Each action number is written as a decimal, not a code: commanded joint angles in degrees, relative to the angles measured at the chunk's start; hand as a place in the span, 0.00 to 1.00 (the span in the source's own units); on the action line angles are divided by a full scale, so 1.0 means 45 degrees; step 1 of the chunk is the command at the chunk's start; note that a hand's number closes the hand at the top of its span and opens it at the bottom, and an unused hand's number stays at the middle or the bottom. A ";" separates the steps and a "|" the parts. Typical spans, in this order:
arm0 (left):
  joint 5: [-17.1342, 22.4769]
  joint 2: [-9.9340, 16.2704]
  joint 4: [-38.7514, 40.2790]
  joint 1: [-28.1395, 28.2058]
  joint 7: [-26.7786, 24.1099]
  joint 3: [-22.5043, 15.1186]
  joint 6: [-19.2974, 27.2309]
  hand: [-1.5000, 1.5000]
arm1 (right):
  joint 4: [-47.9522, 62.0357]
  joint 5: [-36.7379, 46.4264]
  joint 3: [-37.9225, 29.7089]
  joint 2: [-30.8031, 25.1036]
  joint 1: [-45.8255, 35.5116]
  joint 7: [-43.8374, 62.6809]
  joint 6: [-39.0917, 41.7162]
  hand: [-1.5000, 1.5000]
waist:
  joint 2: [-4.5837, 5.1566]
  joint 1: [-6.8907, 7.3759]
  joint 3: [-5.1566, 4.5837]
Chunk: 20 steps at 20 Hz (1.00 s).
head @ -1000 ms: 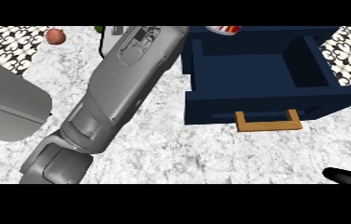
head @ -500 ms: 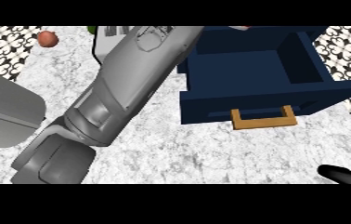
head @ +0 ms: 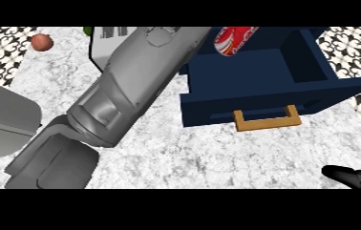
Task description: Pick up the can, place it into the drawer and close the drawer
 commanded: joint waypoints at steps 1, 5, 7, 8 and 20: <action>0.0582 -0.0003 0.0140 -0.0204 0.0231 -0.0546 0.0614 0.00 | 0.0584 0.0227 -0.0028 -0.0104 -0.0254 -0.0286 0.0001 0.00 | 0.0007 -0.0096 0.0009; 0.0571 -0.0003 0.0655 -0.0337 -0.0476 -0.0540 0.0926 0.00 | 0.0117 0.1003 0.0473 -0.0495 -0.0558 -0.0562 0.0233 0.00 | 0.0108 -0.0196 0.0004; 0.1039 -0.0003 0.0439 0.0054 -0.0797 -0.0362 0.0766 0.00 | 0.0289 0.1162 0.0496 -0.0763 -0.0850 -0.0703 0.0361 0.00 | 0.0092 -0.0116 -0.0001; 0.1018 -0.0003 0.0668 -0.0454 -0.0550 -0.0340 0.0752 0.00 | 0.0159 0.1341 0.0734 -0.0867 -0.0726 -0.0571 0.0529 0.00 | 0.0095 -0.0155 -0.0001; 0.2114 -0.0003 0.0693 -0.0623 -0.1466 0.0254 0.0705 0.00 | 0.2694 0.6348 0.2502 -0.2386 -0.2200 -0.2706 0.0446 0.00 | 0.0104 0.0623 -0.0019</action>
